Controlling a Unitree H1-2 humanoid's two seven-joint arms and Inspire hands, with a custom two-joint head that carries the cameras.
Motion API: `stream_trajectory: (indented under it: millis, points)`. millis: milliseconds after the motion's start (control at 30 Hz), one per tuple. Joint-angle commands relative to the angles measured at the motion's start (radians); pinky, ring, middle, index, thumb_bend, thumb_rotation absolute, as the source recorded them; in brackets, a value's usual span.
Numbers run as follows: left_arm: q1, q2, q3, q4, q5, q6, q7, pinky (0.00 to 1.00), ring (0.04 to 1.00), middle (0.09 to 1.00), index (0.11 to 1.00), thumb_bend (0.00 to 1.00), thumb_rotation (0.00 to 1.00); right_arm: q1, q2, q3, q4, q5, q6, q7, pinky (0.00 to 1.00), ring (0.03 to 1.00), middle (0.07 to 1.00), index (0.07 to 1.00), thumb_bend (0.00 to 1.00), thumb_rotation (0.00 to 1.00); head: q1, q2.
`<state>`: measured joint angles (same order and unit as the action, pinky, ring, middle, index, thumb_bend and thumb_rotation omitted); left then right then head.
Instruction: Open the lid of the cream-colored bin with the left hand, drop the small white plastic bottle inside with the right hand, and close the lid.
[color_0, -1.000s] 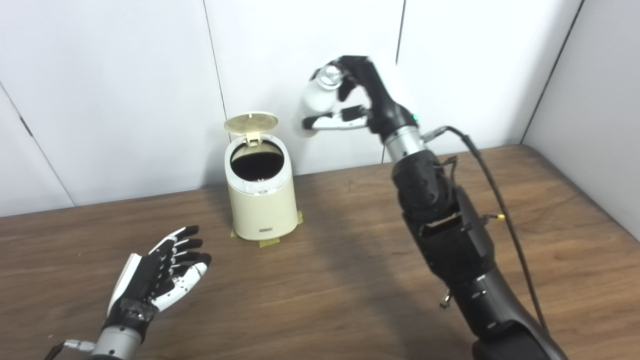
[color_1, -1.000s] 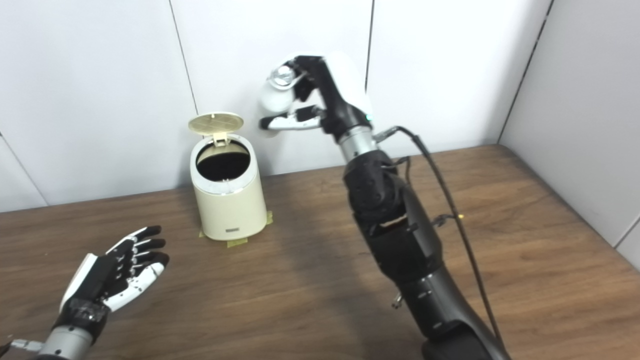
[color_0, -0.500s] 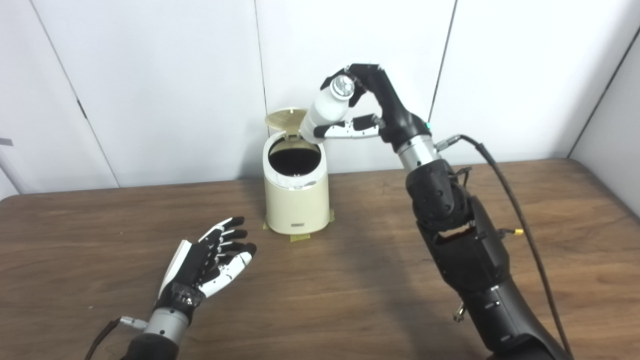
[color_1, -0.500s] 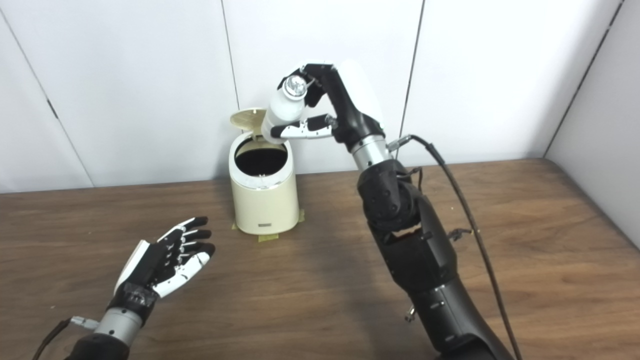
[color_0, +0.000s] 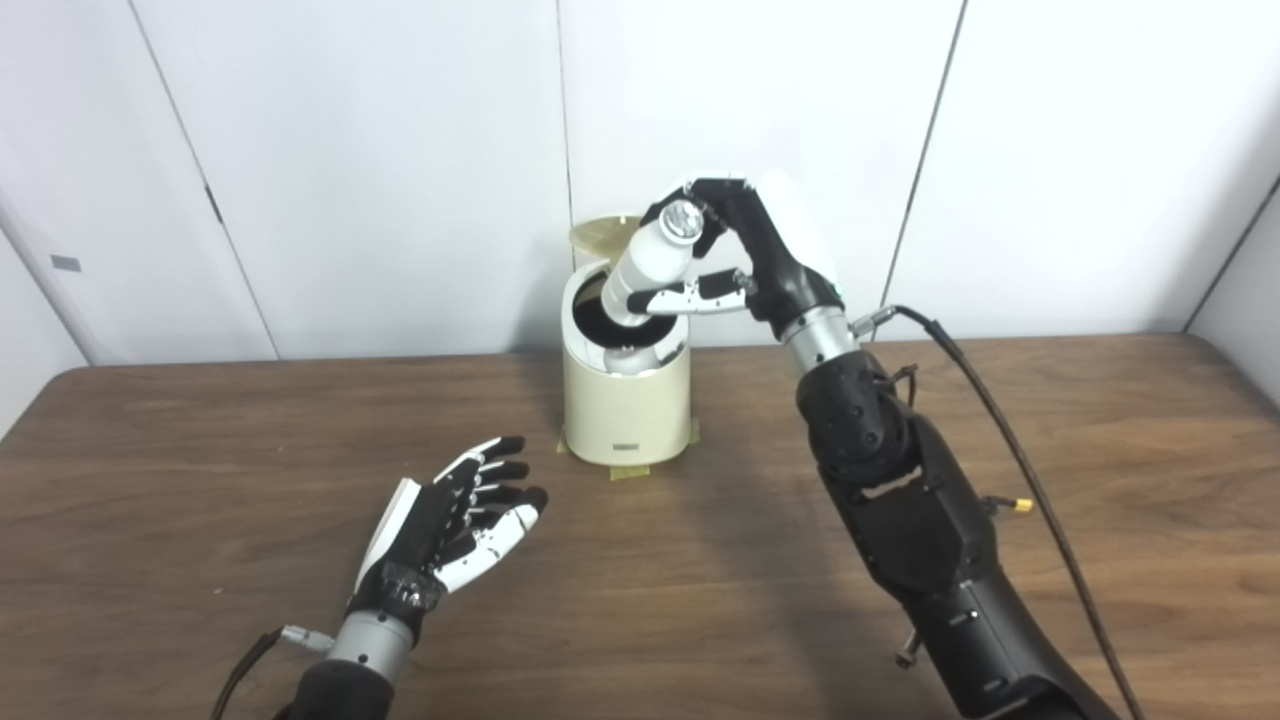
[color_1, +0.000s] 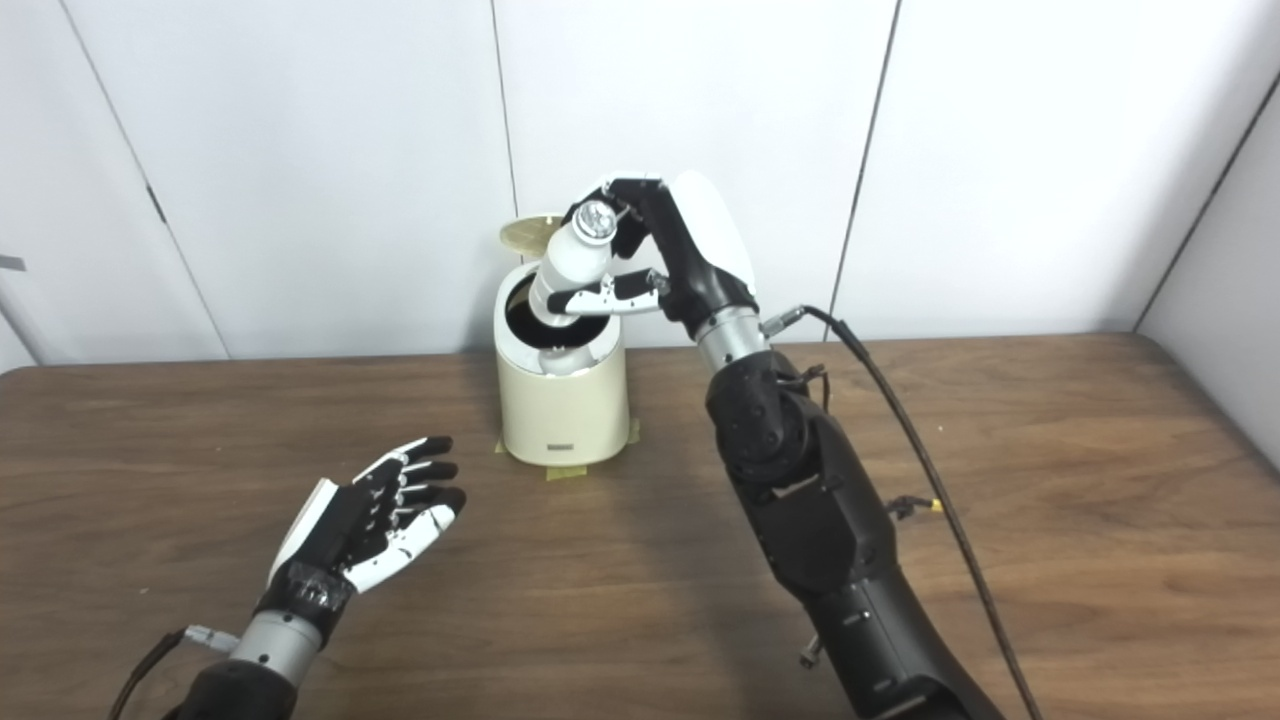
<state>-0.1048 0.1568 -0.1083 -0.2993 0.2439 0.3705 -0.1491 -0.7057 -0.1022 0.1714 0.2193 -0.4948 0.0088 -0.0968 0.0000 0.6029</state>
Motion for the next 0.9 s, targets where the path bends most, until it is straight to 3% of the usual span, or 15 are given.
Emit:
stream_trajectory:
  millis: [0,267,367,867]
  points:
    - [-0.018,0.000,0.007,-0.039,0.009,-0.033,0.022,0.71,0.773,0.819,0.890,0.56,0.47,-0.068,0.000,-0.007,-0.008,0.000,-0.045,-0.032,0.42,0.446,0.508,0.472,0.52,0.00,0.003,0.003]
    - [-0.013,0.000,0.010,-0.045,0.008,-0.033,0.018,0.71,0.771,0.818,0.889,0.55,0.48,-0.085,0.049,-0.035,0.094,0.004,-0.073,-0.143,0.41,0.439,0.502,0.481,0.52,0.00,0.002,0.008]
    - [-0.010,-0.003,0.003,-0.051,0.014,-0.030,0.017,0.71,0.776,0.823,0.896,0.54,0.48,-0.094,0.055,-0.038,0.127,0.010,-0.094,-0.169,0.37,0.447,0.503,0.480,0.50,0.00,0.006,0.009]
    - [0.010,-0.027,-0.001,-0.058,0.024,-0.022,0.026,0.72,0.782,0.826,0.894,0.54,0.48,-0.084,0.042,-0.044,0.156,0.035,-0.107,-0.187,0.36,0.448,0.501,0.481,0.50,0.00,0.007,0.028]
